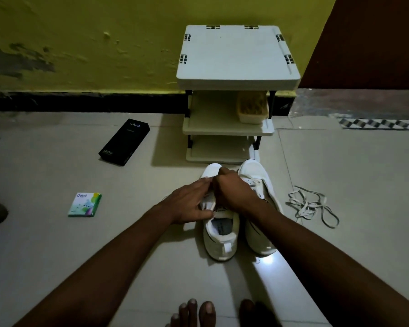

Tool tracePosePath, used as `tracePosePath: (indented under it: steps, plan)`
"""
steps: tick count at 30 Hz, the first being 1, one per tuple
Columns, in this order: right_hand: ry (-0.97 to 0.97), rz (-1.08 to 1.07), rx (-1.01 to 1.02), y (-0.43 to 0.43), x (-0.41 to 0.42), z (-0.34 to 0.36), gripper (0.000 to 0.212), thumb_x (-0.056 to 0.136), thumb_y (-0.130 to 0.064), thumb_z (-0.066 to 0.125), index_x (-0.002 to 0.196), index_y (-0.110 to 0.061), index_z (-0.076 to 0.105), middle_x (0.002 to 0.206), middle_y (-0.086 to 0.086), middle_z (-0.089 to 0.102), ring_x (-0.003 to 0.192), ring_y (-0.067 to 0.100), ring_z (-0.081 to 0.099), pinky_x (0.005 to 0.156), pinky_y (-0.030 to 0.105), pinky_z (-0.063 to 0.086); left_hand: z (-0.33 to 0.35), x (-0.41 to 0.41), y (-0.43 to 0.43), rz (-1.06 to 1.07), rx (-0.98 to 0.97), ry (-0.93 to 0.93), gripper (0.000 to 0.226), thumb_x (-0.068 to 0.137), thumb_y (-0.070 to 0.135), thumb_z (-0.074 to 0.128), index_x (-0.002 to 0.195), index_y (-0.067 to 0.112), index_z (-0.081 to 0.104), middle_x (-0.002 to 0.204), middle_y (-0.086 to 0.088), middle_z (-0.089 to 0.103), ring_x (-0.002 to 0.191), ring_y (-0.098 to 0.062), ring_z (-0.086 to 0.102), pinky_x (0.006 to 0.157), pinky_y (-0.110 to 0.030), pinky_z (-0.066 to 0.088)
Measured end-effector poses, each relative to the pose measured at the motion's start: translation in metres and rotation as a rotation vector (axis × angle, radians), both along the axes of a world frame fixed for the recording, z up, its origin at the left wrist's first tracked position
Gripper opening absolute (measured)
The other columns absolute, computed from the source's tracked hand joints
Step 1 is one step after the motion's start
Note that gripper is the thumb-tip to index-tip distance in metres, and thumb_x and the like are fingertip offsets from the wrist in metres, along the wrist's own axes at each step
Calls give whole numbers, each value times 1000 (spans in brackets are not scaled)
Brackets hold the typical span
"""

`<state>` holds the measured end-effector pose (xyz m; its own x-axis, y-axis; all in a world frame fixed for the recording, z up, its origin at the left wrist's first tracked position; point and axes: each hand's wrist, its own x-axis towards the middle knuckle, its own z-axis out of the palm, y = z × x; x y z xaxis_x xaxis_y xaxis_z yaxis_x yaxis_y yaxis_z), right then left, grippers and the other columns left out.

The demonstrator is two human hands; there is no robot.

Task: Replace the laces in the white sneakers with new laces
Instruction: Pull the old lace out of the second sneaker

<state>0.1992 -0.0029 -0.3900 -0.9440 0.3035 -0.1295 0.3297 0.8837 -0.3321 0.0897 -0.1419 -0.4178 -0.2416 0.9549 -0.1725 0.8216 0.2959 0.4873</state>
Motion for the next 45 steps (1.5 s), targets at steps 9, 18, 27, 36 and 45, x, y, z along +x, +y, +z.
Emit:
tracePosePath:
  steps: [9, 18, 27, 36, 45]
  plan:
    - [111, -163, 132, -8, 5, -14, 25, 94, -12, 56, 117, -3, 55, 122, 14, 53, 117, 31, 45, 84, 40, 44, -15, -10, 3, -34, -78, 80, 103, 79, 73, 58, 161, 29, 14, 162, 1, 33, 135, -21, 48, 109, -41, 43]
    - [395, -460, -628, 5, 15, -11, 20, 77, 6, 52, 78, -14, 55, 77, -2, 62, 74, 11, 57, 70, 31, 44, -17, -9, 2, -71, -91, 127, 111, 71, 72, 54, 162, 24, 13, 165, 0, 28, 145, -20, 35, 113, -38, 35]
    - [103, -282, -603, 13, 2, 5, 11, 87, -3, 62, 79, -2, 70, 77, 13, 69, 73, 26, 61, 80, 34, 46, -21, 2, -1, -44, -43, 188, 102, 74, 71, 53, 158, 25, 16, 161, 3, 29, 146, -19, 31, 112, -50, 35]
    - [-52, -258, -393, 32, 5, 11, 11, 86, -7, 70, 93, -5, 78, 93, 14, 75, 85, 24, 69, 74, 29, 53, -29, 4, -3, -91, -125, 285, 105, 76, 76, 34, 163, 24, 5, 170, 11, -5, 156, -11, -1, 123, -52, 18]
    - [307, -392, -713, 23, 8, 10, 10, 94, -9, 65, 87, -2, 67, 86, 10, 69, 82, 18, 68, 70, 19, 50, -30, 3, -2, -87, -124, 281, 104, 78, 75, 38, 162, 24, 4, 170, 6, 2, 156, -14, 2, 122, -55, 19]
